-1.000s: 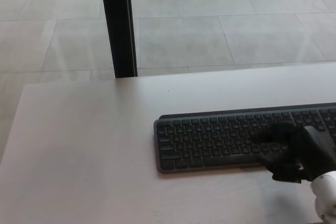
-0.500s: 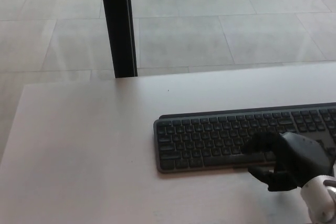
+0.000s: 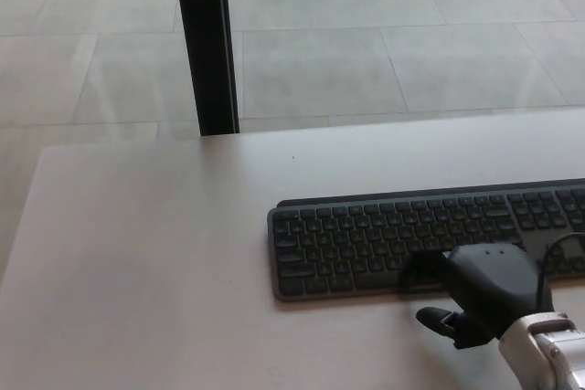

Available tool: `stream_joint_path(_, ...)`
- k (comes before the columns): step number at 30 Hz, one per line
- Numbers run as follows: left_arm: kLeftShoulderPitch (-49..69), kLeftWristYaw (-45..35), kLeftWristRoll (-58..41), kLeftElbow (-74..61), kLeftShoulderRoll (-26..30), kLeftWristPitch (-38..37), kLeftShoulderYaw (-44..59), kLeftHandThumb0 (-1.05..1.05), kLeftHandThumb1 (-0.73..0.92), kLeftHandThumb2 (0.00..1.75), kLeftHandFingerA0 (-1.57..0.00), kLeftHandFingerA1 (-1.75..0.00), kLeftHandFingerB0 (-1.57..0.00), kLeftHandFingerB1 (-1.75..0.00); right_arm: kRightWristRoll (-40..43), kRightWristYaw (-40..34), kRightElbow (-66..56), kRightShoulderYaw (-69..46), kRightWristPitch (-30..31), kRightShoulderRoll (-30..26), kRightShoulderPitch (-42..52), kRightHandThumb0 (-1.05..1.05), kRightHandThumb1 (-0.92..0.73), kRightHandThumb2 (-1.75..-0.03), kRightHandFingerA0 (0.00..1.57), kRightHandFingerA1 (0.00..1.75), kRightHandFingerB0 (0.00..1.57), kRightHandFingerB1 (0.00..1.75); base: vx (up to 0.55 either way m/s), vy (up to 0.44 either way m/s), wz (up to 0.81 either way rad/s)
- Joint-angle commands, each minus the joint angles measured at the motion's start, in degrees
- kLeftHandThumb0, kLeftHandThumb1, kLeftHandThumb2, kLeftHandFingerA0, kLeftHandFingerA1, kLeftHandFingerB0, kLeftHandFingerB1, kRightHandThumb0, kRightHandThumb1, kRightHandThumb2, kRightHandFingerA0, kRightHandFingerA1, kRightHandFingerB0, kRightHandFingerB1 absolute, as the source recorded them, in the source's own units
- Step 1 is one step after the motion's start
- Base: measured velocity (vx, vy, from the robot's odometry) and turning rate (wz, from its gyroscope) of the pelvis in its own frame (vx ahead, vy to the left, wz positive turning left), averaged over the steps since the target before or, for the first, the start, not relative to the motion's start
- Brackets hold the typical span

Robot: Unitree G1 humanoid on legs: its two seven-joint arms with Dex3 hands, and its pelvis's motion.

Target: The robot uses its right fingers to click on the space key of the black keyboard placed on the center of the white desk.

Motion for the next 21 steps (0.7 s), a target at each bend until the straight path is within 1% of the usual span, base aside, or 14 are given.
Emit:
stream_joint_path(1,0.2,0.2,-1.5,0.1,0.7,-1.7,-0.1,-0.56,0.72,0.62,-0.71,-0.69,-0.53,-0.52,-16.2,1.4,0.8,3.5,3.4,-1.8,-3.8,-0.37,-0.55,-0.69,0.96,1.71,0.59,0.49,0.0,0.0,0.0)
stream_joint_path(3,0.2,0.0,-1.6,0.1,0.6,-1.7,-0.1,-0.56,0.72,0.62,-0.71,-0.69,-0.53,-0.52,-16.4,1.5,0.7,3.4,3.4,-1.9,-3.7,-0.37,-0.55,-0.69,0.96,1.71,0.59,0.49,0.0,0.0,0.0)
stream_joint_path(4,0.1,0.4,-1.4,0.3,0.8,-1.6,-0.2,-0.56,0.72,0.61,-0.74,-0.66,-0.54,-0.51,-16.4,1.0,1.1,3.4,3.3,-1.6,-3.6,-0.33,-0.52,-0.73,0.96,1.73,0.59,0.48,0.0,0.0,0.0)
stream_joint_path(6,0.1,0.1,-1.6,0.6,0.9,-1.4,-0.1,-0.56,0.73,0.62,-0.71,-0.62,-0.5,-0.48,-16.1,1.9,0.6,3.0,3.4,-1.3,-3.2,-0.33,-0.51,-0.71,0.95,1.73,0.57,0.48,0.0,0.0,0.0)
stream_joint_path(7,0.0,0.2,-1.6,0.6,0.9,-1.3,0.0,-0.56,0.72,0.62,-0.73,-0.63,-0.53,-0.49,-16.4,2.0,0.6,2.9,3.4,-1.3,-3.1,-0.28,-0.44,-0.77,1.13,1.63,0.52,0.52,0.0,0.0,0.0)
stream_joint_path(8,-0.2,0.3,-1.7,0.6,0.9,-1.2,0.1,-0.56,0.71,0.61,-0.75,-0.65,-0.56,-0.51,-16.3,2.3,0.7,2.6,3.6,-1.0,-3.0,-0.28,-0.43,-0.77,1.13,1.62,0.51,0.52,0.0,0.0,0.0)
stream_joint_path(9,-0.2,0.6,-1.6,0.6,0.9,-1.3,0.0,-0.56,0.71,0.61,-0.76,-0.67,-0.62,-0.55,-15.7,3.8,0.0,2.3,3.5,-1.1,-2.6,-0.4,-0.4,-0.92,1.21,1.33,0.48,0.62,0.0,0.0,0.0)
stream_joint_path(10,-0.2,0.3,-1.4,0.5,1.0,-1.3,-0.3,-0.56,0.72,0.61,-0.73,-0.66,-0.59,-0.53,-15.7,4.4,-0.2,2.0,3.3,-1.1,-2.3,-0.38,-0.4,-0.91,1.18,1.31,0.48,0.62,0.0,0.0,0.0)
stream_joint_path(11,-0.2,0.2,-1.7,0.4,0.9,-1.2,0.0,-0.55,0.72,0.61,-0.72,-0.67,-0.56,-0.52,-16.2,4.4,-0.2,1.9,3.0,-1.1,-2.1,-0.36,-0.53,-0.65,0.9,1.66,0.56,0.47,0.0,0.0,0.0)
stream_joint_path(14,0.0,0.2,-1.4,0.4,1.0,-1.5,-0.4,-0.56,0.73,0.62,-0.73,-0.65,-0.56,-0.5,-17.2,4.3,-0.2,1.5,2.2,-0.9,-1.7,-0.36,-0.52,-0.67,0.92,1.64,0.56,0.49,0.0,0.0,0.0)
stream_joint_path(16,-0.1,0.4,-1.3,0.6,1.1,-1.4,-0.6,-0.57,0.72,0.61,-0.75,-0.68,-0.58,-0.52,-17.3,5.1,-0.6,0.9,1.5,-1.1,-0.8,-0.43,-0.53,-0.68,0.92,1.63,0.54,0.51,0.0,0.0,0.0)
stream_joint_path(17,-0.2,0.2,-1.7,0.6,1.0,-1.4,-0.4,-0.57,0.71,0.61,-0.77,-0.69,-0.57,-0.53,-17.7,4.7,-0.3,0.8,0.9,-1.1,-0.5,-0.38,-0.52,-0.68,0.92,1.64,0.56,0.51,0.0,0.0,0.0)
stream_joint_path(21,0.1,0.1,-1.6,0.2,0.9,-1.7,-0.9,-0.57,0.73,0.62,-0.74,-0.67,-0.55,-0.52,-18.6,5.7,-0.8,-0.1,0.5,-0.9,0.2,-0.41,-0.54,-0.68,0.89,1.63,0.56,0.51,0.0,0.0,0.0)
